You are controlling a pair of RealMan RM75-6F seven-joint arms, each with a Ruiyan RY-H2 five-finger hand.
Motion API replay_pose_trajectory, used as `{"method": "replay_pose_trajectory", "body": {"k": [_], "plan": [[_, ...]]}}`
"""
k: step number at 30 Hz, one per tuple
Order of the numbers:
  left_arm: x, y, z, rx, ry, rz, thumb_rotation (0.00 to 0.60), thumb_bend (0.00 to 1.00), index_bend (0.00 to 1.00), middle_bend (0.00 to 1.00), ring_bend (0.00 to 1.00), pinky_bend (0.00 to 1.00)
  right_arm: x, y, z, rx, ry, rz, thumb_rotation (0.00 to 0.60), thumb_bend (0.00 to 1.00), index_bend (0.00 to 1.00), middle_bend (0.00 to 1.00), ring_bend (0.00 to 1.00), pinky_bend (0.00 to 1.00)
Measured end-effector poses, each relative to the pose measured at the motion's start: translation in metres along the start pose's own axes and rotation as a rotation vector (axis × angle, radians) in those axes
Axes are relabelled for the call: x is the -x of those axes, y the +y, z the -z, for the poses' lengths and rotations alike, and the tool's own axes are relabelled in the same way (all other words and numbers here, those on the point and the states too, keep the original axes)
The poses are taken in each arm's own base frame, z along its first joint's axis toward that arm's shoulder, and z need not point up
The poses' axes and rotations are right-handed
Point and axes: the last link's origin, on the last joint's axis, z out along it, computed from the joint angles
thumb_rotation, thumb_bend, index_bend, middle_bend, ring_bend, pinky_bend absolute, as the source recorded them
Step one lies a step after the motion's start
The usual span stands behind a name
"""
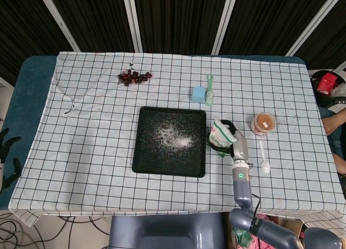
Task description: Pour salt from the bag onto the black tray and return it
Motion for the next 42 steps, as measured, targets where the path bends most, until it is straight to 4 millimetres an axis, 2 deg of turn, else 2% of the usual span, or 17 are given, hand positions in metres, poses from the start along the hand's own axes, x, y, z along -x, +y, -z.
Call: {"method": "replay_pose_trajectory", "body": {"k": [8,10,14,18,28,36,42], "plan": [[-0.001,0.000,0.000,-0.005,0.003,0.002,0.600,0.65,0.21,0.03,0.00,0.00,0.004,0.001,-0.002,-0.004,-0.009,0.016,0.600,0.08,0.32,0.28,0.36,0.27],[-0.001,0.000,0.000,-0.005,0.002,0.002,0.600,0.65,0.21,0.03,0.00,0.00,0.004,0.001,-0.002,-0.005,-0.008,0.019,0.600,0.12,0.34,0.30,0.38,0.27],[-0.001,-0.001,-0.001,-0.006,0.003,0.001,0.600,0.65,0.21,0.03,0.00,0.00,0.005,0.001,-0.004,-0.010,0.000,0.027,0.600,0.31,0.40,0.35,0.44,0.33],[-0.002,-0.001,-0.001,-0.008,0.006,0.003,0.600,0.65,0.21,0.03,0.00,0.01,0.005,0.004,-0.005,-0.004,0.012,0.037,0.600,0.38,0.47,0.40,0.49,0.38],[-0.002,-0.001,-0.001,-0.011,0.007,0.003,0.600,0.65,0.21,0.03,0.00,0.02,0.001,0.000,-0.009,-0.047,0.030,0.013,0.600,0.40,0.49,0.41,0.51,0.40],[-0.002,-0.001,-0.001,-0.009,0.005,0.005,0.600,0.65,0.21,0.03,0.00,0.02,-0.024,-0.025,-0.019,-0.166,0.024,0.032,0.600,0.38,0.49,0.41,0.51,0.40],[-0.002,0.000,-0.001,-0.009,0.002,0.006,0.600,0.65,0.21,0.03,0.00,0.02,-0.047,-0.050,-0.025,-0.222,-0.101,0.099,0.600,0.37,0.50,0.42,0.52,0.43]]}}
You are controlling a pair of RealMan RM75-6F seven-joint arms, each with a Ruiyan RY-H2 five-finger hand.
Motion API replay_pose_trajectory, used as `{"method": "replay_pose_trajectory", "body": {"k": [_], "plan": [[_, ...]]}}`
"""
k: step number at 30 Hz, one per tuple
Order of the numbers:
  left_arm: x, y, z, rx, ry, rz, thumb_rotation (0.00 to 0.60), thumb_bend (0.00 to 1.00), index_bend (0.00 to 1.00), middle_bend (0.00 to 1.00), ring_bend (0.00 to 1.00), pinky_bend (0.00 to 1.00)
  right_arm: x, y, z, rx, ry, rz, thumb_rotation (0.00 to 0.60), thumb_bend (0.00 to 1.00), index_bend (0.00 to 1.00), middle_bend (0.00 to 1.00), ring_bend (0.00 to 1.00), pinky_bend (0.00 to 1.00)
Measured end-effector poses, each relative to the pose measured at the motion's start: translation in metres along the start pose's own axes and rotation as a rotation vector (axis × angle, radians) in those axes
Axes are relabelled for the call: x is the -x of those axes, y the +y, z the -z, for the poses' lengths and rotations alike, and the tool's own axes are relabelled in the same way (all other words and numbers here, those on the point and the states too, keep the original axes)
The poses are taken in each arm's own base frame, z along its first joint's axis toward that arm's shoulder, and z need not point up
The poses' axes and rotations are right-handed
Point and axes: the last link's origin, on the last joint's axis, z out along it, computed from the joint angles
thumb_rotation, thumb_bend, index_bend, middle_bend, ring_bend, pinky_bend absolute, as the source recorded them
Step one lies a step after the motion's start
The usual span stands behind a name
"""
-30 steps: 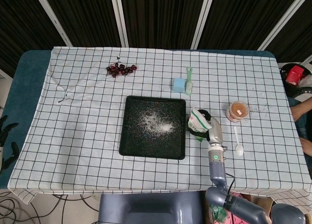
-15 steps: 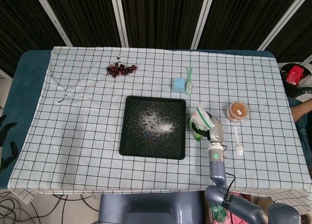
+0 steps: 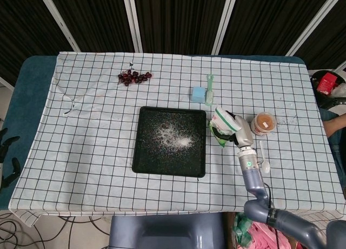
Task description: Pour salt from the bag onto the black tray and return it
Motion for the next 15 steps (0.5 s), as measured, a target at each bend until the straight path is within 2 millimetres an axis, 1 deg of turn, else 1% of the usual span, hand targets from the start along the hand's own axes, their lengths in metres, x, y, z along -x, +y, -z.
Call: {"method": "replay_pose_trajectory", "body": {"k": [5,8,12,15], "plan": [[0.000,0.001,0.000,0.002,0.001,0.004,0.600,0.65,0.21,0.03,0.00,0.02,-0.017,-0.025,-0.003,-0.037,-0.171,0.102,0.600,0.37,0.51,0.42,0.51,0.43],[0.000,0.001,0.000,0.002,0.000,0.005,0.600,0.65,0.21,0.03,0.00,0.02,-0.022,-0.037,-0.005,-0.047,-0.265,0.171,0.600,0.36,0.51,0.42,0.51,0.43],[0.000,0.001,0.001,0.001,-0.003,0.007,0.600,0.65,0.21,0.03,0.00,0.02,-0.026,-0.053,-0.010,-0.056,-0.364,0.267,0.600,0.37,0.51,0.42,0.51,0.43],[-0.001,0.001,0.000,0.001,-0.002,0.010,0.600,0.65,0.21,0.03,0.00,0.02,-0.023,-0.061,-0.012,-0.052,-0.432,0.306,0.600,0.36,0.51,0.42,0.51,0.43]]}}
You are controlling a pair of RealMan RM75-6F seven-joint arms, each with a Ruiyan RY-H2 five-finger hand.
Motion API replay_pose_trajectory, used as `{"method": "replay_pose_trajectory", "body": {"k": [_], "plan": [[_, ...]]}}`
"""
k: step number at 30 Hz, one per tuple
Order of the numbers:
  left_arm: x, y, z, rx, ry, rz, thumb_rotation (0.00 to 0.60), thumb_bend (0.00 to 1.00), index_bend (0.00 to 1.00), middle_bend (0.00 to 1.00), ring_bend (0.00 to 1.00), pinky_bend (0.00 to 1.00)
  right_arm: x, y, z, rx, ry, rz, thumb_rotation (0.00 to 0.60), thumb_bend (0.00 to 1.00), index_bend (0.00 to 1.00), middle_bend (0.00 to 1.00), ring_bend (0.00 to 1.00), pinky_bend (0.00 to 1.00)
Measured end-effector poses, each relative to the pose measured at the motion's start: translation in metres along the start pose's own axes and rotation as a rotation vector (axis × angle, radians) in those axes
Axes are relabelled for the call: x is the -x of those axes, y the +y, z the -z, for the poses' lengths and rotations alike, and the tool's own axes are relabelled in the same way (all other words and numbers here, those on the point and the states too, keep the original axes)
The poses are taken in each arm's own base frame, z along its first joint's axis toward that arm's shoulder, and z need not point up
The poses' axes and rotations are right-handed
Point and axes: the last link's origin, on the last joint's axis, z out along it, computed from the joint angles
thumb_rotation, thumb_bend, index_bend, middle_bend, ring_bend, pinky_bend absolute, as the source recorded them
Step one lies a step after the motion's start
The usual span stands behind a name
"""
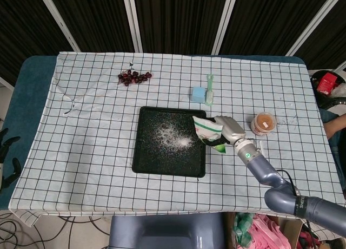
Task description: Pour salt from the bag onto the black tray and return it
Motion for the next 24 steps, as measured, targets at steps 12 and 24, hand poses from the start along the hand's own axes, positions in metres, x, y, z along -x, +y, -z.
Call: {"method": "replay_pose_trajectory", "body": {"k": [12,24], "plan": [[0.000,0.000,0.000,-0.001,-0.003,0.003,0.600,0.65,0.21,0.03,0.00,0.02,0.000,-0.035,-0.017,-0.006,-0.272,0.199,0.600,0.36,0.51,0.41,0.51,0.43],[-0.001,0.000,0.000,-0.001,-0.003,0.008,0.600,0.65,0.21,0.03,0.00,0.02,-0.002,-0.062,-0.033,0.017,-0.373,0.416,0.600,0.37,0.51,0.41,0.51,0.43]]}}
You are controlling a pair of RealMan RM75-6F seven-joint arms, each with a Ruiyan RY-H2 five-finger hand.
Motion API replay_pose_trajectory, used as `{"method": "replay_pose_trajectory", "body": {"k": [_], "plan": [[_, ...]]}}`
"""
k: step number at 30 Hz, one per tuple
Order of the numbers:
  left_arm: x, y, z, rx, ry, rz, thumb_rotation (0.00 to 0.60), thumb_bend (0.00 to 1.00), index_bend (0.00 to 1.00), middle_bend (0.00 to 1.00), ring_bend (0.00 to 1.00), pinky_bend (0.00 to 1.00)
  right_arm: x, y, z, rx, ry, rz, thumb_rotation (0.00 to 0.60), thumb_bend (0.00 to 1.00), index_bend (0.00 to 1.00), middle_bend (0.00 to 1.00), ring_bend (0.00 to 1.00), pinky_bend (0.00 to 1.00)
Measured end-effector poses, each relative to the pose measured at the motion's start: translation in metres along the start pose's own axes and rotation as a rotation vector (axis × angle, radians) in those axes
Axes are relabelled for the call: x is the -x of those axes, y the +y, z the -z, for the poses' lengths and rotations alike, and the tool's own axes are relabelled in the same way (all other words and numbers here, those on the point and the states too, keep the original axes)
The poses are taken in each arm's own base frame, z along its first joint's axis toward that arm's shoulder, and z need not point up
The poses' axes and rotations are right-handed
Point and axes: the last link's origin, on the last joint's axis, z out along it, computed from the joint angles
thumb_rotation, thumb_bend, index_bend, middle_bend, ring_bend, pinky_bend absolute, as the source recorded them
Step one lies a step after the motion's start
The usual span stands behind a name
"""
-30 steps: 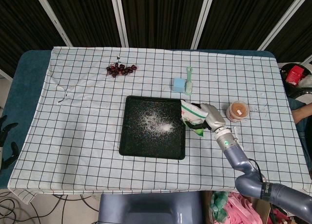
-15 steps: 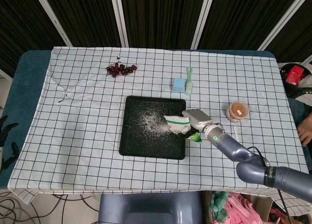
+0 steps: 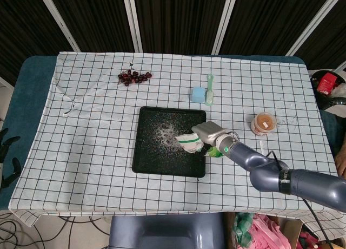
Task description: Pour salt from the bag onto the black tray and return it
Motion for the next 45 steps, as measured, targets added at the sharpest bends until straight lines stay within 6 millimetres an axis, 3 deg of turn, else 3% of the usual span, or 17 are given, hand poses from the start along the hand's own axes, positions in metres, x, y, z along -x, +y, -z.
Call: {"method": "replay_pose_trajectory", "body": {"k": [23,45], "plan": [[0.000,0.000,0.001,0.001,-0.006,0.010,0.600,0.65,0.20,0.03,0.00,0.02,-0.006,-0.043,-0.018,0.123,0.007,0.420,0.600,0.40,0.51,0.42,0.51,0.43],[-0.001,0.000,0.001,-0.001,-0.006,0.017,0.600,0.65,0.20,0.03,0.00,0.02,-0.004,-0.056,-0.018,0.184,0.042,0.732,0.600,0.41,0.51,0.42,0.51,0.43]]}}
